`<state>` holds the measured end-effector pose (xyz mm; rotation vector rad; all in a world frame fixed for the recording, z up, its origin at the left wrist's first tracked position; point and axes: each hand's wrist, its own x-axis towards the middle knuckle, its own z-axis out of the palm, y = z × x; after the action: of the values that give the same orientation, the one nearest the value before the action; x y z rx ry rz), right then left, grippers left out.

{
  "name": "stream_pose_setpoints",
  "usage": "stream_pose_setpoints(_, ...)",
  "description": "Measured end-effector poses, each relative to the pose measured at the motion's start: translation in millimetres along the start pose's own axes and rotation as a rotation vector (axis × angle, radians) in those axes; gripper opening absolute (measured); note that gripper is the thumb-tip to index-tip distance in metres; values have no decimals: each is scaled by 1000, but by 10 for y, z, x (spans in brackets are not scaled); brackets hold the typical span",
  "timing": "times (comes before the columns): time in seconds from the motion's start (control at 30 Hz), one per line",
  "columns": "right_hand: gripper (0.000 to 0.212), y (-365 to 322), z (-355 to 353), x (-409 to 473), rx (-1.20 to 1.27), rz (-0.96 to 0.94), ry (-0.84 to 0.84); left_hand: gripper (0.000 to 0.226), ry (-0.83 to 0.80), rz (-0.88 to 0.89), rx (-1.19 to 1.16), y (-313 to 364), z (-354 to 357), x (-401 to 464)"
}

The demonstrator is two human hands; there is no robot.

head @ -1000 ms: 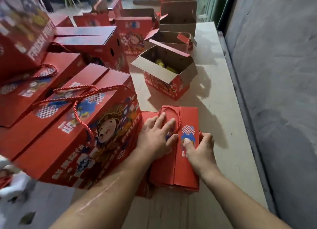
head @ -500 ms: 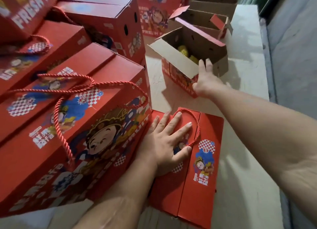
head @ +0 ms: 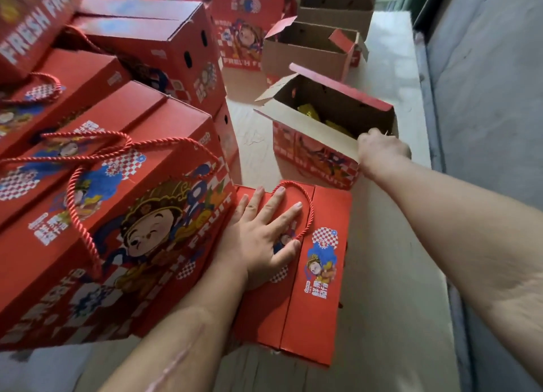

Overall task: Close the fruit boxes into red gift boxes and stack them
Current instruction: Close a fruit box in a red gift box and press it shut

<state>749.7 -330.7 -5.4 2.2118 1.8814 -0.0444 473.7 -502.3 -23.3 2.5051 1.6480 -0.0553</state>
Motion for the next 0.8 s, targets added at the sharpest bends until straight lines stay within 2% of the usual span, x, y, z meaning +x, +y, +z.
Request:
stream_pose_setpoints(0.13,41,443,128,-522,27,63,-68,70,-36,-41,64,79,-47,-27)
stream_pose_setpoints(0.2,36,577,184,-827,102,49,-107,69,-54,-72,128,159,-60,-41)
stream_pose_setpoints(0.3,41,701,276,-1366,267,15,-150,65,-48,-110,156,414,-69,-139)
stream_pose_setpoints(0.37,35,763,361,-1790,316,21,-121,62,-12,-126,55,635,-80,-280)
stream_pose_setpoints(0.47,28,769,468,-2468,375,60,-150,56,125,-114,-232,1058,-172,-506)
stream_pose_setpoints(0.53,25,722,475,-2935,393,60,-205,50,273,9,-365,1443,-272,-672)
stream_pose_setpoints(0.6,23,712,479,-3402,413,-4,-292,45,366,164,-478,1820,-353,-832)
stream_pose_setpoints(0.63,21,733,485,-3641,447,-41,-363,43,356,211,-506,1977,-380,-910)
stream_pose_setpoints(0.73,20,803,513,-4291,686,-4,-650,45,199,171,-564,2248,-386,-1128)
stream_pose_setpoints(0.8,27,855,563,-4629,772,29,-797,47,197,154,-622,2246,-366,-1256)
